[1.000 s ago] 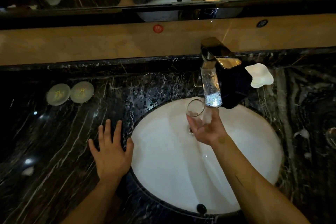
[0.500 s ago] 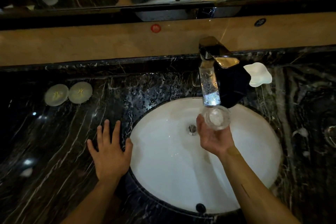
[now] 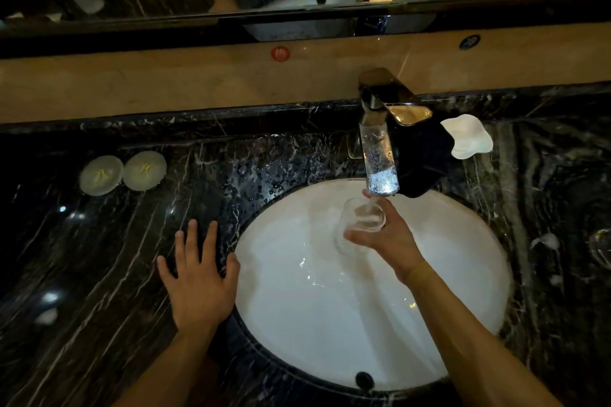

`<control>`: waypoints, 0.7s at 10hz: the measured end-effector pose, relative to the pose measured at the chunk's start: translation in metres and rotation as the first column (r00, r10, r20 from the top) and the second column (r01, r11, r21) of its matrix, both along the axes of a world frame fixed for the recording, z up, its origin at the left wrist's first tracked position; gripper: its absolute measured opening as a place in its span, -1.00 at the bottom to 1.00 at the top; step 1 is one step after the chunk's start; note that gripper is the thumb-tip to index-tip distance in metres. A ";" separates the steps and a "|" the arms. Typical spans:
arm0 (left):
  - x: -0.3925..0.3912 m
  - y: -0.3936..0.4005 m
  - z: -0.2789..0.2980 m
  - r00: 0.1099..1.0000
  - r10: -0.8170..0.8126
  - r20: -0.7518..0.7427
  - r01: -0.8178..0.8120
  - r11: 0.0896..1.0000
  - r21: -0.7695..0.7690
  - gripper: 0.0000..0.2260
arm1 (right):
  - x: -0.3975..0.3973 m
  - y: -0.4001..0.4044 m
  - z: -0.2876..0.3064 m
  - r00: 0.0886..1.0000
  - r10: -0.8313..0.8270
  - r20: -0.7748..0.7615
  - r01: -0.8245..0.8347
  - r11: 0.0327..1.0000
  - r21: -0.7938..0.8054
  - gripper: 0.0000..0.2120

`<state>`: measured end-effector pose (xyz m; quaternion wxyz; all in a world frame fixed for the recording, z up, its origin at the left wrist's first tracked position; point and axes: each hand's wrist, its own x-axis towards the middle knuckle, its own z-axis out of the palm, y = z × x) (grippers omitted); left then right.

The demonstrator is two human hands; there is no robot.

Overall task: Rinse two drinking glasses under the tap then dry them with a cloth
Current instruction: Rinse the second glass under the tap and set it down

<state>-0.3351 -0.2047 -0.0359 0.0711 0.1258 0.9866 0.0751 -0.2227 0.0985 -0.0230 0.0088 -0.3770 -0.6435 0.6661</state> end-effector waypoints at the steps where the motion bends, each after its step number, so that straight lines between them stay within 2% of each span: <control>1: 0.001 0.000 0.001 1.000 -0.001 -0.003 0.001 1.000 0.002 -0.37 | -0.001 0.002 0.005 0.993 0.050 0.110 -0.076 0.965 0.250 -0.25; 2: 0.001 0.000 0.001 1.000 -0.003 -0.012 0.003 1.000 0.000 -0.37 | 0.000 0.009 0.012 0.976 0.038 0.214 -0.130 0.893 0.431 -0.26; 3: 0.002 0.001 0.001 1.000 -0.001 -0.014 0.001 1.000 0.001 -0.37 | 0.001 0.021 0.017 0.924 0.104 0.367 -0.286 0.826 0.486 -0.28; 4: 0.001 0.001 0.002 1.000 -0.004 -0.014 0.004 1.000 0.002 -0.37 | 0.001 0.032 0.019 0.888 0.198 0.415 -0.359 0.863 0.355 -0.35; 5: 0.000 0.000 0.002 1.000 -0.004 -0.005 0.004 1.000 -0.005 -0.37 | 0.002 0.039 0.019 0.922 0.308 0.235 -0.333 0.940 0.076 -0.38; 6: 0.001 0.001 0.001 1.000 -0.002 -0.007 0.002 1.000 -0.006 -0.37 | 0.000 0.032 0.022 0.953 0.292 0.084 -0.291 0.956 -0.023 -0.35; 7: 0.001 0.000 0.001 1.000 -0.002 -0.006 0.002 1.000 -0.010 -0.37 | -0.008 0.013 0.020 0.998 0.059 0.013 -0.060 0.993 0.104 -0.22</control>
